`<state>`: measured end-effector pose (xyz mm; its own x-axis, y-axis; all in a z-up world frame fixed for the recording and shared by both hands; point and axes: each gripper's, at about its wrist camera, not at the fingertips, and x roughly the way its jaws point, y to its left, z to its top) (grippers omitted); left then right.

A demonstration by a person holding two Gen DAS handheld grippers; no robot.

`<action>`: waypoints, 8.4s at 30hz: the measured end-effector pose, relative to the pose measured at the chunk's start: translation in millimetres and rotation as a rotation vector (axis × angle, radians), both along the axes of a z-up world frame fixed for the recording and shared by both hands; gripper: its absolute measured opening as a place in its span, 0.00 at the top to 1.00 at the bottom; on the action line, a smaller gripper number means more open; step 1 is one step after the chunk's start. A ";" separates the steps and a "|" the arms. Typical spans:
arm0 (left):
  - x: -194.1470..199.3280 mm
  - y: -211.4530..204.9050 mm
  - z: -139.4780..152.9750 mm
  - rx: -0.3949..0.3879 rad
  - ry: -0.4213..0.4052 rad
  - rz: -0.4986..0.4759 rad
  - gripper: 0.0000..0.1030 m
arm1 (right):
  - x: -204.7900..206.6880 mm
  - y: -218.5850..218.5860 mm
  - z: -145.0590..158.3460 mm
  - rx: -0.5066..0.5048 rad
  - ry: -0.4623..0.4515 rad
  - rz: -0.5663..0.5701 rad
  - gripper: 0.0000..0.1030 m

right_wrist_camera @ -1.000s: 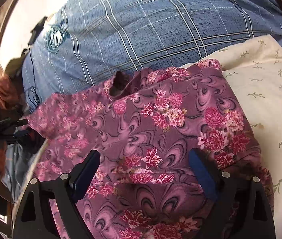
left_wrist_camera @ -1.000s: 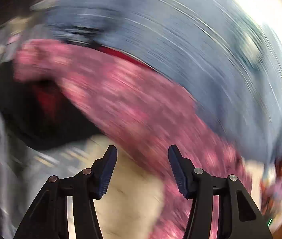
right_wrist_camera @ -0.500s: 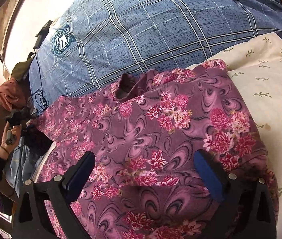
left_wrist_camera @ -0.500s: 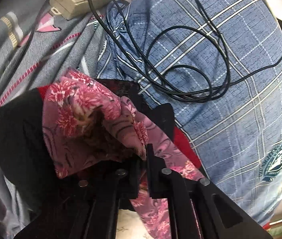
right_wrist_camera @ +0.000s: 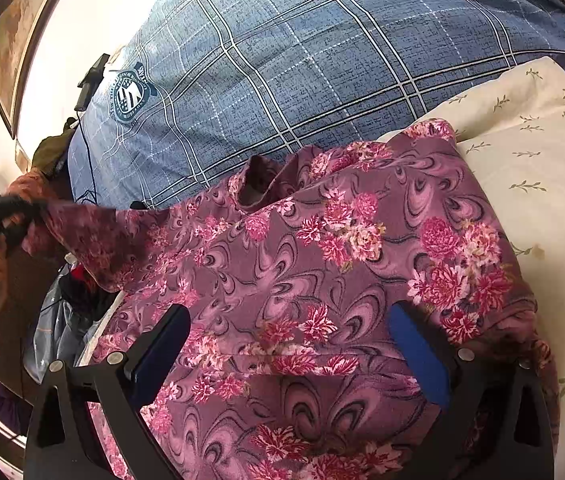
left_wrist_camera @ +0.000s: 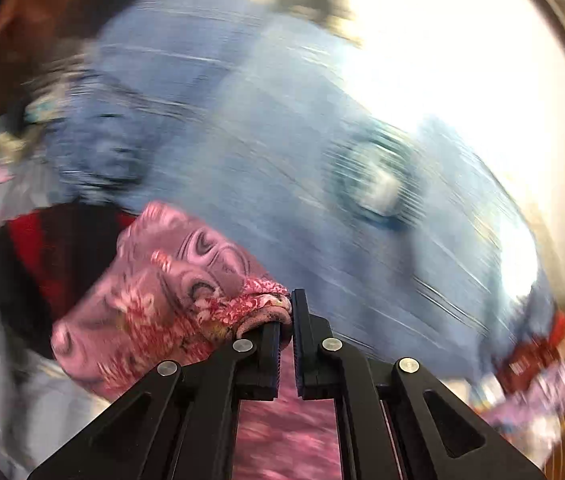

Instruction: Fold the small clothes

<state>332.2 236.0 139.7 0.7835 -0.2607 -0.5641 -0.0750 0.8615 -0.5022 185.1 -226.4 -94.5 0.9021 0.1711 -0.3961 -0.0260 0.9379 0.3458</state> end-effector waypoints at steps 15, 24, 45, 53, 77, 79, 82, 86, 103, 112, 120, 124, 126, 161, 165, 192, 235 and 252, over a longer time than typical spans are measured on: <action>-17.1 -174.7 -151.7 -0.054 0.449 -0.395 0.89 | -5.1 -6.8 -1.6 0.046 -0.039 0.023 0.02; -48.1 -79.3 -160.2 -0.267 0.299 -0.438 0.43 | -3.0 -6.9 -0.2 0.052 -0.023 0.023 0.02; -54.1 46.8 -179.4 -0.308 0.214 -0.124 0.41 | 85.8 182.9 27.3 -0.655 0.143 0.019 0.83; -48.0 26.4 -187.1 -0.292 0.230 -0.150 0.38 | 41.0 17.9 37.6 -0.071 0.169 -0.152 0.85; 32.2 -34.7 -181.7 -0.171 0.332 -0.051 0.96 | 20.6 -35.4 46.1 0.324 -0.039 -0.051 0.91; 19.5 -30.9 -166.4 -0.158 0.282 -0.028 0.96 | 2.9 -46.5 58.5 0.430 -0.142 -0.037 0.92; -7.0 -31.6 -167.7 -0.189 0.280 -0.017 0.96 | -10.1 -64.2 46.5 0.539 -0.112 -0.047 0.91; -24.0 -40.2 -205.5 -0.169 0.396 -0.008 0.96 | -14.3 -68.3 5.0 0.498 0.068 -0.106 0.85; 10.1 -32.8 -216.0 -0.293 0.409 0.006 0.68 | -5.8 -50.4 46.9 0.418 -0.048 -0.099 0.90; -7.7 -6.4 -237.9 -0.389 0.382 0.009 0.68 | -36.8 -86.8 10.8 0.375 0.136 -0.234 0.83; -12.8 0.3 -246.6 -0.448 0.320 -0.005 0.58 | 5.5 -12.6 101.6 0.143 0.022 -0.017 0.40; -10.2 -4.9 -249.5 -0.429 0.307 -0.005 0.60 | 113.9 64.7 101.3 0.090 0.150 0.223 0.39; -10.5 -4.4 -248.4 -0.410 0.302 0.002 0.75 | 154.8 91.0 90.9 0.052 0.193 0.266 0.39; -14.3 -31.5 -222.1 -0.119 0.277 -0.011 0.50 | 2.9 -34.5 74.5 -0.055 0.129 -0.228 0.47; -14.5 -38.3 -214.9 -0.032 0.244 -0.017 0.50 | 5.7 -49.8 48.2 0.043 0.204 -0.209 0.62; -71.5 -33.9 -156.6 0.107 0.383 -0.259 0.39 | -109.3 -18.3 56.9 -0.013 0.214 -0.060 0.45; -213.2 26.3 -177.5 -0.289 0.545 -0.323 0.95 | -241.0 -8.6 -53.4 0.349 0.282 0.238 0.93; -36.9 9.5 -141.1 -0.331 0.339 -0.214 0.95 | -123.6 -56.7 27.2 0.594 -0.007 0.249 0.93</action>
<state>295.2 245.5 -1.4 0.4807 -0.6025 -0.6372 -0.1201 0.6745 -0.7284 61.5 -283.1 -67.3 0.8090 0.5644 -0.1640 -0.2223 0.5522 0.8035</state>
